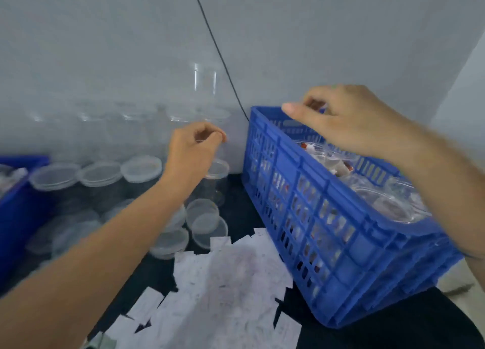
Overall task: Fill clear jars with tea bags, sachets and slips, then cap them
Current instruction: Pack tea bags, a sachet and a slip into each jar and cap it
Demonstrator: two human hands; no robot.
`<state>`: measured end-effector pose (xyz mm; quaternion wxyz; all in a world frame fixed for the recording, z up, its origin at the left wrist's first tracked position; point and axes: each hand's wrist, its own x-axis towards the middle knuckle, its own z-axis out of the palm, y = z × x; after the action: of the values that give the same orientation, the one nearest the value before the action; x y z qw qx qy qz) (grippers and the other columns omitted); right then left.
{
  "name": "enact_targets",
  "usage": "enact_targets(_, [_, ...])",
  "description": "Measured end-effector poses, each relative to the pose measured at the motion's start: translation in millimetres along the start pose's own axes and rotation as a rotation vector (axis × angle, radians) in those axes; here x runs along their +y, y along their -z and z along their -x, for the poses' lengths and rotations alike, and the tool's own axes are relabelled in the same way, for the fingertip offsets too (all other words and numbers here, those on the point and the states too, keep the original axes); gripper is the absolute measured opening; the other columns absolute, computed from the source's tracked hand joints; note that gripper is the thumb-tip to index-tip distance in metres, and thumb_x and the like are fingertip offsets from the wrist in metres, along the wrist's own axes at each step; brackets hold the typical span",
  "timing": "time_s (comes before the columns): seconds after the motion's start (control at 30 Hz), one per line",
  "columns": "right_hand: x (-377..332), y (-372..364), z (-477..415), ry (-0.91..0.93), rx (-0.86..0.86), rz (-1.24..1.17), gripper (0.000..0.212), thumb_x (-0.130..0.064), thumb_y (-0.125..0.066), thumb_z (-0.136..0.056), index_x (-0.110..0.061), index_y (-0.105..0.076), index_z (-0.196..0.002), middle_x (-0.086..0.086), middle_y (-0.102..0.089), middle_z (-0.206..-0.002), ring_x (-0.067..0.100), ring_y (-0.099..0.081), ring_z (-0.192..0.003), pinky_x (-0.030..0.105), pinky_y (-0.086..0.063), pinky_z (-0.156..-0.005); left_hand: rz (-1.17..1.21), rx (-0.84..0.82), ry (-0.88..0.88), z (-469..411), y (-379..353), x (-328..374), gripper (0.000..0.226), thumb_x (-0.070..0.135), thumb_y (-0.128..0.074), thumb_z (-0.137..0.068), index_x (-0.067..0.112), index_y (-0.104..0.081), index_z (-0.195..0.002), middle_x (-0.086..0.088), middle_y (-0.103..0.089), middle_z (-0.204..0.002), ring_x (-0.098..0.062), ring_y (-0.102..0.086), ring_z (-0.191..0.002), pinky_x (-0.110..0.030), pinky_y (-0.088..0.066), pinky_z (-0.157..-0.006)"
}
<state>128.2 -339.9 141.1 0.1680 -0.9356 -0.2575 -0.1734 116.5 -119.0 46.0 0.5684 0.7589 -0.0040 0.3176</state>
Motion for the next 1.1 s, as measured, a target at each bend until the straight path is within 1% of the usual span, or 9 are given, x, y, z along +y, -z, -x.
enact_targets(0.1, [-42,-41,-14,0.045,-0.1,-0.065,0.05,-0.067,-0.046,-0.09,-0.023,-0.067,-0.095,-0.007,-0.068,-0.099,0.016,-0.06,-0.091,0.038,-0.049,-0.086,-0.073,0.07,0.037,-13,54,-14,0.029,0.001,-0.056,-0.086,0.019,-0.065,-0.066,0.0,-0.066,-0.073,-0.012,-0.058,-0.075,-0.024,-0.046,-0.073])
enact_targets(0.2, [-70,-80,-37,0.048,-0.187,-0.147,0.047,-0.064,-0.048,-0.093,-0.021,-0.067,-0.097,-0.009,-0.066,-0.097,0.009,-0.058,-0.087,0.02,-0.043,-0.073,-0.21,0.089,0.068,-20,108,-28,0.022,0.005,-0.058,-0.087,0.017,-0.068,-0.071,0.006,-0.065,-0.071,0.001,-0.055,-0.063,-0.006,-0.04,-0.063])
enact_targets(0.27, [-88,-106,-54,0.045,-0.236,-0.198,0.044,-0.06,-0.051,-0.095,-0.019,-0.066,-0.098,-0.008,-0.065,-0.096,0.008,-0.058,-0.084,0.014,-0.036,-0.065,-0.283,0.104,0.092,-20,139,-38,0.016,0.006,-0.059,-0.089,0.012,-0.07,-0.08,0.005,-0.065,-0.074,0.002,-0.054,-0.064,-0.005,-0.038,-0.062])
enact_targets(0.4, [-122,-152,-82,0.016,-0.326,-0.345,0.038,-0.055,-0.054,-0.096,-0.02,-0.065,-0.1,-0.006,-0.064,-0.097,0.015,-0.063,-0.094,0.026,-0.043,-0.074,-0.321,0.229,0.132,-16,195,-57,0.016,0.007,-0.056,-0.091,0.009,-0.072,-0.092,-0.004,-0.07,-0.094,-0.012,-0.061,-0.089,-0.025,-0.046,-0.085])
enact_targets(0.5, [-149,-187,-92,0.013,-0.396,-0.406,0.033,-0.054,-0.057,-0.095,-0.022,-0.06,-0.102,-0.005,-0.063,-0.103,0.016,-0.06,-0.099,0.031,-0.044,-0.084,-0.357,0.257,0.187,-16,230,-79,0.018,0.006,-0.056,-0.09,0.012,-0.071,-0.097,-0.004,-0.07,-0.101,-0.013,-0.062,-0.094,-0.027,-0.047,-0.089])
enact_targets(0.67, [-195,-250,-103,0.07,-0.511,-0.355,0.052,-0.05,-0.065,-0.092,-0.014,-0.055,-0.128,0.007,-0.057,-0.132,0.023,-0.055,-0.116,0.03,-0.039,-0.084,-0.761,0.003,0.368,-20,256,-134,0.051,0.02,-0.068,-0.084,0.012,-0.053,-0.132,-0.008,-0.058,-0.13,-0.027,-0.053,-0.118,-0.031,-0.04,-0.096])
enact_targets(0.8, [-229,-293,-109,0.173,-0.501,-0.262,0.065,-0.043,-0.069,-0.092,-0.009,-0.045,-0.142,0.012,-0.046,-0.146,0.027,-0.046,-0.131,0.032,-0.037,-0.096,-1.115,-0.174,0.269,-24,258,-164,0.061,0.031,-0.07,-0.082,0.012,-0.046,-0.135,-0.011,-0.052,-0.134,-0.029,-0.046,-0.123,-0.041,-0.035,-0.102])
enact_targets(0.97, [-264,-324,-123,0.264,-0.465,-0.077,0.081,-0.053,-0.069,-0.087,-0.007,-0.038,-0.145,0.019,-0.044,-0.145,0.034,-0.041,-0.135,0.043,-0.036,-0.11,-1.248,-0.286,0.294,-43,262,-187,0.081,0.054,-0.067,-0.08,0.011,-0.033,-0.14,-0.009,-0.039,-0.141,-0.028,-0.032,-0.135,-0.049,-0.024,-0.109])
enact_targets(1.1, [-285,-341,-139,0.265,-0.496,-0.05,0.073,-0.044,-0.068,-0.09,-0.007,-0.036,-0.145,0.02,-0.043,-0.144,0.036,-0.041,-0.133,0.044,-0.038,-0.107,-1.408,-0.34,0.297,-59,265,-194,0.065,0.047,-0.058,-0.087,0.012,-0.038,-0.138,-0.008,-0.045,-0.139,-0.026,-0.04,-0.131,-0.045,-0.025,-0.108])
